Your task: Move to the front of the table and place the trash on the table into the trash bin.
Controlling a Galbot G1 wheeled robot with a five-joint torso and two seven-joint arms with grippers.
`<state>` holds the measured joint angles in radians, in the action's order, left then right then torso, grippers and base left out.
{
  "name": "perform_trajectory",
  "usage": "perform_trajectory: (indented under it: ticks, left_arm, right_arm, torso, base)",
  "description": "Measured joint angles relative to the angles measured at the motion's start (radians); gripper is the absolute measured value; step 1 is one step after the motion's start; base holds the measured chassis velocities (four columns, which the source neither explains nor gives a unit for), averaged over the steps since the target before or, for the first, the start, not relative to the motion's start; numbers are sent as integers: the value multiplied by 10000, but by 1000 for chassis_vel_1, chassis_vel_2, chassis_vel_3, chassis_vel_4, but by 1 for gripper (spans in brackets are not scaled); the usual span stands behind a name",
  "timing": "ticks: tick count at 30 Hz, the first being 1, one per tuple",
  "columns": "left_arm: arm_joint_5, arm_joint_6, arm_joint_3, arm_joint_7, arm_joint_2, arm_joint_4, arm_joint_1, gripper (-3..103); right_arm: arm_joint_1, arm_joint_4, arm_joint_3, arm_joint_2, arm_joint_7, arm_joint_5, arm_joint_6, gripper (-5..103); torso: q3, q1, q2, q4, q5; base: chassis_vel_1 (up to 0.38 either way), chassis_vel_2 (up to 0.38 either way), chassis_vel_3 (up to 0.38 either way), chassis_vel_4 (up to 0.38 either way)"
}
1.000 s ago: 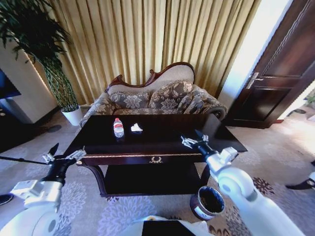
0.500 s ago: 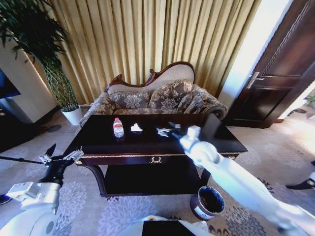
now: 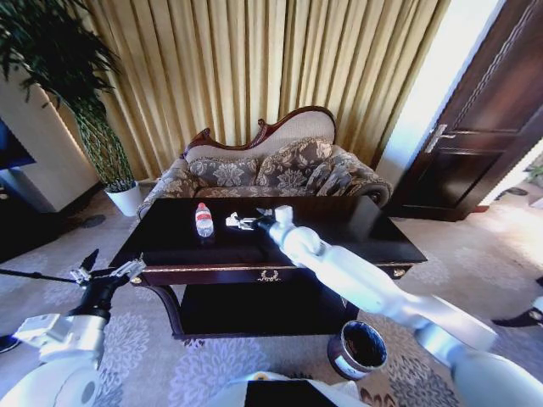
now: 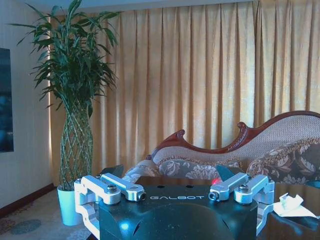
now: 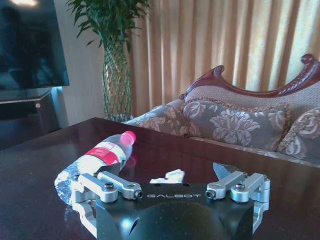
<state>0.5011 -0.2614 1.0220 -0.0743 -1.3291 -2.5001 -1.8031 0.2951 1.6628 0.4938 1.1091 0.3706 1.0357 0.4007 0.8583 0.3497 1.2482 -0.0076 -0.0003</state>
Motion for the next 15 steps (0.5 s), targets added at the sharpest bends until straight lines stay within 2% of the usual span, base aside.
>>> perform_trajectory:
  ticks: [9, 15]
  left_arm:
    - [-202, -13, -104, -4, -111, 0, -12, 100]
    - [-205, -15, -108, -5, -143, 0, 7, 100]
  right_arm:
    - [-748, -1783, 529, 1344, 83, 68, 113, 100]
    - [-817, -2709, 536, 1920, 65, 35, 30, 100]
  torso:
    - [0, 0, 0, 2, -1]
    - [0, 0, 0, 2, 2]
  base:
    - [0, 0, 0, 0]
    - [0, 0, 0, 0]
